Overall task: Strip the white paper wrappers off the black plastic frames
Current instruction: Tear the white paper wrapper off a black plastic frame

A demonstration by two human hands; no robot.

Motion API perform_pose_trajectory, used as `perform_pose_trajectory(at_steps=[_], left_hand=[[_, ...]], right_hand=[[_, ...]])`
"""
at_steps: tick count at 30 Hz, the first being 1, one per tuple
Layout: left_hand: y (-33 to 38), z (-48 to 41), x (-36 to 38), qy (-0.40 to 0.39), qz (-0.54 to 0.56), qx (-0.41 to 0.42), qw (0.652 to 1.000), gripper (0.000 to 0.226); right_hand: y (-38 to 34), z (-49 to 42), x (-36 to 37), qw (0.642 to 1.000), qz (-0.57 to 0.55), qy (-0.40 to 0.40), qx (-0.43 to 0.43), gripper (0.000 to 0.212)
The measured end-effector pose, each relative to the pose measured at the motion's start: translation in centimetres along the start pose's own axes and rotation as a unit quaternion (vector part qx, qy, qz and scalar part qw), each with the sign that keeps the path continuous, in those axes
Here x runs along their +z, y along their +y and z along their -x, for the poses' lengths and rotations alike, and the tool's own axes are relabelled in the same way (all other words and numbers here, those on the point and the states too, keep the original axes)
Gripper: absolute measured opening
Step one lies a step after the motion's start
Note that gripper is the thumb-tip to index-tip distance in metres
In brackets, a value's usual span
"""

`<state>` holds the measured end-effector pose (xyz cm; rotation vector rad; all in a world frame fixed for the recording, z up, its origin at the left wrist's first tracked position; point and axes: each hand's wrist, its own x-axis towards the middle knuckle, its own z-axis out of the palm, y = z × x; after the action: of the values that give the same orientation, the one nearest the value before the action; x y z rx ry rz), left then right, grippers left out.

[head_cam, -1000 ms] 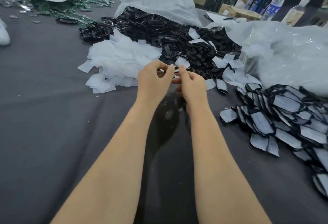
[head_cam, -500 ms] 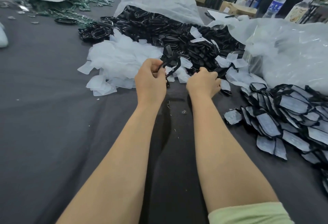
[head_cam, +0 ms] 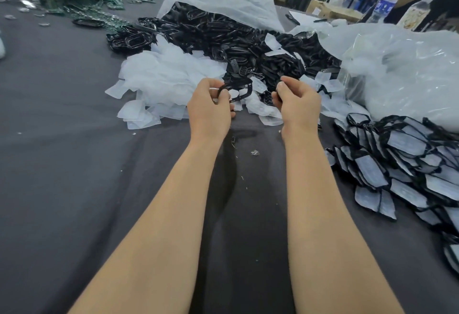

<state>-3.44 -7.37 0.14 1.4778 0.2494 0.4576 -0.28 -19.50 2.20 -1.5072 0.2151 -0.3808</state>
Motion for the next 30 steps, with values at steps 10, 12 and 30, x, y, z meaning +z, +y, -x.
perform_pose_trajectory(at_steps=[10, 12, 30], left_hand=[[-0.1, -0.2, -0.1, -0.029, -0.025, -0.002, 0.999, 0.014], [-0.1, -0.3, -0.1, -0.030, -0.028, 0.003, 0.999, 0.013], [0.4, 0.0, -0.3, -0.049, -0.039, 0.016, 0.998, 0.016]], right_hand=[[-0.5, 1.9, -0.1, 0.980, -0.152, -0.064, 0.114, 0.013], [-0.7, 2.1, 0.0, 0.979, -0.153, -0.073, 0.115, 0.008], [-0.8, 2.7, 0.4, 0.993, -0.056, -0.093, 0.043, 0.017]])
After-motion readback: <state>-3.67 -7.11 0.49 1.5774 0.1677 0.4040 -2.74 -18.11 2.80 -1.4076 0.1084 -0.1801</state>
